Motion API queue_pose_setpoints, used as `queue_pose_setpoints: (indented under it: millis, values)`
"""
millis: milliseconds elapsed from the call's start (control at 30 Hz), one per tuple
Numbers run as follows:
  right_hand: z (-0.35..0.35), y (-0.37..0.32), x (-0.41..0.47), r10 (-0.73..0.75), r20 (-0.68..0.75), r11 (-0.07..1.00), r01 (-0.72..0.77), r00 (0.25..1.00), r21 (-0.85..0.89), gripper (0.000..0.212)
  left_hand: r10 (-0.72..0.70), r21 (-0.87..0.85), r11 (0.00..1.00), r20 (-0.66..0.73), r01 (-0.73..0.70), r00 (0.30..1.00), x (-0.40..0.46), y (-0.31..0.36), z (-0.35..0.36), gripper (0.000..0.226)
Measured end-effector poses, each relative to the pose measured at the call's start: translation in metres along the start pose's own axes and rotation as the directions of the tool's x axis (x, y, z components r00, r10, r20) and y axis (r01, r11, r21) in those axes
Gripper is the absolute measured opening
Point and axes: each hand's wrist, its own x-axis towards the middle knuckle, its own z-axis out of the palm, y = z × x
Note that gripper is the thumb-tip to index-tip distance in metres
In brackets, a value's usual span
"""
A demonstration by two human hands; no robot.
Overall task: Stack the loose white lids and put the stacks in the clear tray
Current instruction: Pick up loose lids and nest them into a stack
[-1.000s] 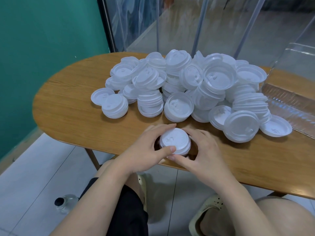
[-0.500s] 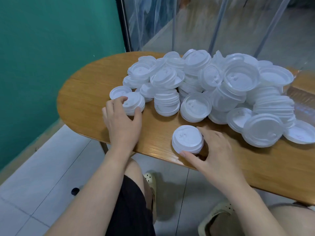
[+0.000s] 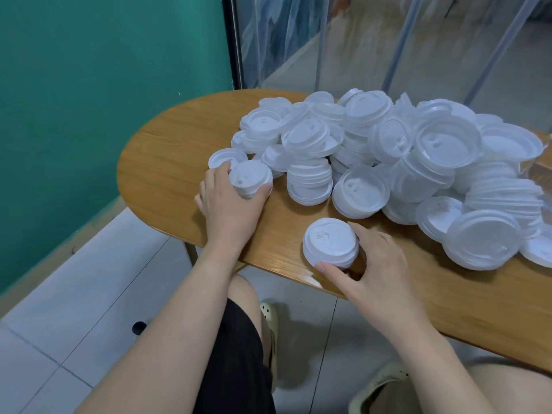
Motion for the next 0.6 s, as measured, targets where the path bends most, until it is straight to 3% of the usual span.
queue_pose_setpoints:
  millis: [133, 333, 500, 600]
  values:
    - [0.001, 0.0, 0.001, 0.0, 0.012, 1.0, 0.0, 1.0, 0.001, 0.07, 0.09, -0.135, 0.987, 0.004, -0.089, 0.996, -0.022, -0.001, -0.017, 0.073]
    - [-0.001, -0.001, 0.003, 0.008, 0.021, 1.0, -0.008, 1.0, 0.001, 0.075, 0.172, -0.274, 0.954, 0.158, -0.124, 0.972, -0.046, 0.005, -0.028, 0.069]
    - [-0.002, 0.0, 0.004, 0.017, 0.015, 0.997, -0.019, 1.0, 0.081, 0.068, 0.325, -0.272, 0.928, 0.256, -0.254, 0.911, -0.06, 0.015, -0.022, 0.065]
    - [-0.003, 0.001, 0.004, 0.019, 0.013, 0.995, -0.021, 1.0, 0.102, 0.069, 0.33, -0.277, 0.925, 0.259, -0.258, 0.908, -0.062, 0.019, -0.02, 0.062]
